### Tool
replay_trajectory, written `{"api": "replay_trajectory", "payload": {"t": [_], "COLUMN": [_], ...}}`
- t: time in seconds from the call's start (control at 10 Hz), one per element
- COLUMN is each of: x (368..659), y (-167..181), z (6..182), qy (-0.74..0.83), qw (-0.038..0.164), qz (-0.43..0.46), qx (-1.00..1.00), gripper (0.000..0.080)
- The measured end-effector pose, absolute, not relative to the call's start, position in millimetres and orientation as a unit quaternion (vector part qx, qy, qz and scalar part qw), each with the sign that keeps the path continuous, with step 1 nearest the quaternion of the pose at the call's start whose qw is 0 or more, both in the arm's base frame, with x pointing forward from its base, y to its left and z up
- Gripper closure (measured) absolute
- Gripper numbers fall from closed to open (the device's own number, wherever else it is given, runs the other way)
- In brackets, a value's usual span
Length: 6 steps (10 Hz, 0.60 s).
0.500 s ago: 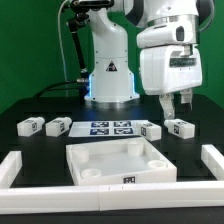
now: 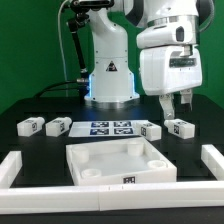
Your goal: Assemble square table
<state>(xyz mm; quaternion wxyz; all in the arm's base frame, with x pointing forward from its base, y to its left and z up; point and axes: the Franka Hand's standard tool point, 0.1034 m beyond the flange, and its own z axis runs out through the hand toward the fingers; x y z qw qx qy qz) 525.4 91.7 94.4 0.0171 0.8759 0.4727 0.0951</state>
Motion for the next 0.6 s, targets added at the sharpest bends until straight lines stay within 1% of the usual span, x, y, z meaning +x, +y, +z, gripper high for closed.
{"api": "replay_trajectory", "payload": {"t": [0.2,0.3,0.5,0.6], "x": [503.5,496.0,492.5,492.5], "y": [65.3,54.5,39.8,41.4], "z": [95.9,97.0,95.0,94.7], "qy": [0.531,0.573,0.611,0.604], "qw": [0.027,0.035,0.041,0.041], "qz": [0.078,0.068,0.061,0.062], "qx": [0.843,0.816,0.789,0.794], "gripper": [0.015,0.015,0.015,0.015]}}
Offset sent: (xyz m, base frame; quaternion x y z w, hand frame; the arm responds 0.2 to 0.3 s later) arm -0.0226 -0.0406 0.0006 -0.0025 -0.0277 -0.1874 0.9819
